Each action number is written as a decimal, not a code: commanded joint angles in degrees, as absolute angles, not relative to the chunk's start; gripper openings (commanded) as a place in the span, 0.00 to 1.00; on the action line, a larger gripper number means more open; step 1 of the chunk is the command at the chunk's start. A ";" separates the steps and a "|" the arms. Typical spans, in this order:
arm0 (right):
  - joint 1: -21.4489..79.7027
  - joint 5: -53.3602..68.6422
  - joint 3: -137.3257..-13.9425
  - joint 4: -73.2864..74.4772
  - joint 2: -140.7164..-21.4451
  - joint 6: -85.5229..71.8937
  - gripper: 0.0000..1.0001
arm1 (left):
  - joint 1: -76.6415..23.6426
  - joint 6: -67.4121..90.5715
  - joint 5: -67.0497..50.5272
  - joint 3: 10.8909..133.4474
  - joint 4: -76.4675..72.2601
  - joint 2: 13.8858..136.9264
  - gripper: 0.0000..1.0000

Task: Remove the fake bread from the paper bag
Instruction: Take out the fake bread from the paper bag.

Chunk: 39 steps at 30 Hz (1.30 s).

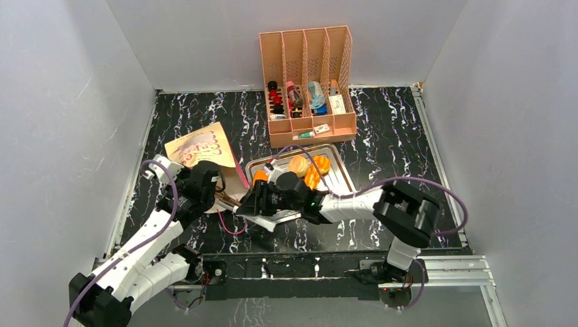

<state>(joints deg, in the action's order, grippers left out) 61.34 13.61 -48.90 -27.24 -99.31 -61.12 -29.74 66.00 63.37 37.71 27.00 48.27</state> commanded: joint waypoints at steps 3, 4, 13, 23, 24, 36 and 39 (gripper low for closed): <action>61.09 14.24 -47.15 -30.61 -93.31 -60.35 0.43 | -29.53 67.74 64.68 38.88 28.53 49.55 0.04; 61.09 14.28 -47.69 -30.65 -94.18 -60.35 0.43 | -29.53 67.88 64.53 38.99 28.81 49.82 0.04; 61.08 14.13 -52.39 -32.31 -104.20 -59.42 0.21 | -29.53 66.89 64.76 39.63 29.18 48.83 0.04; 61.08 14.63 -57.56 -34.11 -109.30 -58.38 0.27 | -29.53 66.65 63.52 39.04 28.07 49.02 0.04; 61.08 15.00 -57.38 -34.49 -109.39 -58.32 0.27 | -29.51 66.58 63.56 39.16 28.00 49.11 0.04; 61.13 19.64 -50.53 -38.22 -103.99 -58.61 0.32 | -29.50 58.13 62.65 36.33 21.60 45.09 0.04; 61.09 19.45 -51.39 -38.14 -104.55 -58.62 0.33 | -29.52 57.26 61.41 34.32 19.84 43.05 0.04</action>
<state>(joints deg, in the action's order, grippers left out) 61.36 18.50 -50.33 -31.99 -107.55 -58.70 -29.45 60.58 62.30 36.23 23.86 46.22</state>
